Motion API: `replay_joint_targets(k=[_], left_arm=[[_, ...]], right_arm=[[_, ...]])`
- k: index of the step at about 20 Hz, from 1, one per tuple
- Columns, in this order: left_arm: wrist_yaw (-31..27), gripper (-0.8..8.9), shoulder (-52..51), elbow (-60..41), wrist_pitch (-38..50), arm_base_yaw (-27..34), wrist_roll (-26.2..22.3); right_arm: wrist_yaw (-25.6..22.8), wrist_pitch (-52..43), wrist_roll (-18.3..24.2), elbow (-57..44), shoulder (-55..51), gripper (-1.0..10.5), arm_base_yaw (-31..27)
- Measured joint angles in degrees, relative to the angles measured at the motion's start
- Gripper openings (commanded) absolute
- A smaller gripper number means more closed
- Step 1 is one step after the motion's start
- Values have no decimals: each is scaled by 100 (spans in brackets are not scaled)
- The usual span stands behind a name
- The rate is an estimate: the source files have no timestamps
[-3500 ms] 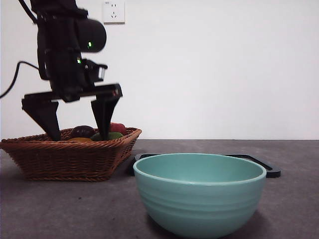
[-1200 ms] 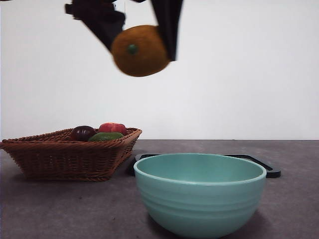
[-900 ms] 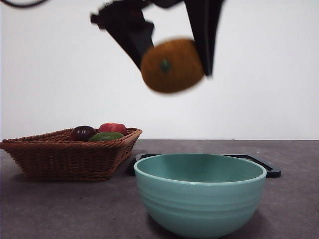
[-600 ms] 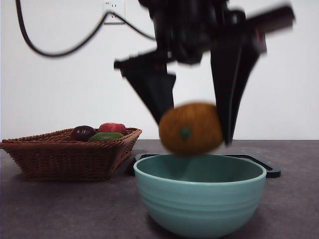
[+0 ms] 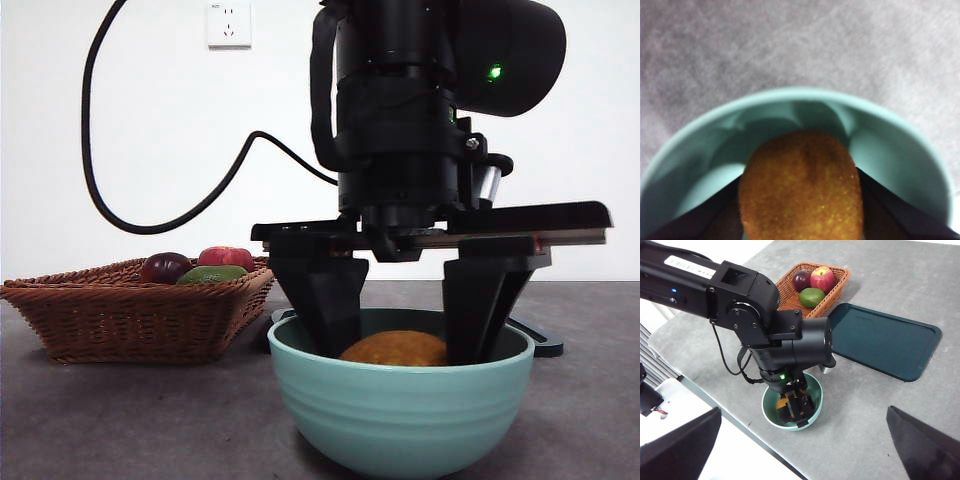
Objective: Pick up the wifruite, put it on the bowl, pick up the plate, put it on desk
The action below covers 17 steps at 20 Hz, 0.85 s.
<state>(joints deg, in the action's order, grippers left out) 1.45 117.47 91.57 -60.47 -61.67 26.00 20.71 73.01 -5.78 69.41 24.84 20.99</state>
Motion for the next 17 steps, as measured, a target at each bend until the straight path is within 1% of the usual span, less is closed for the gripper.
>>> replay_joint_targets(k=[4, 7, 10, 12, 15, 17], left_arm=[[0, 288, 0, 0, 33, 0, -4], [0, 409, 0, 0, 33, 2, -7], [0, 421, 0, 0, 31, 2, -52], [0, 466, 0, 0, 20, 2, -87], [0, 483, -11, 37, 2, 2, -151], [-2, 552, -83, 81, -35, 2, -168]], right_arm=[[0, 0, 0, 0, 0, 592, 0], [0, 0, 0, 0, 0, 592, 0], [2, 0, 0, 0, 0, 592, 0], [0, 0, 0, 0, 0, 592, 0], [0, 4, 0, 0, 0, 592, 0], [0, 4, 0, 0, 0, 592, 0]])
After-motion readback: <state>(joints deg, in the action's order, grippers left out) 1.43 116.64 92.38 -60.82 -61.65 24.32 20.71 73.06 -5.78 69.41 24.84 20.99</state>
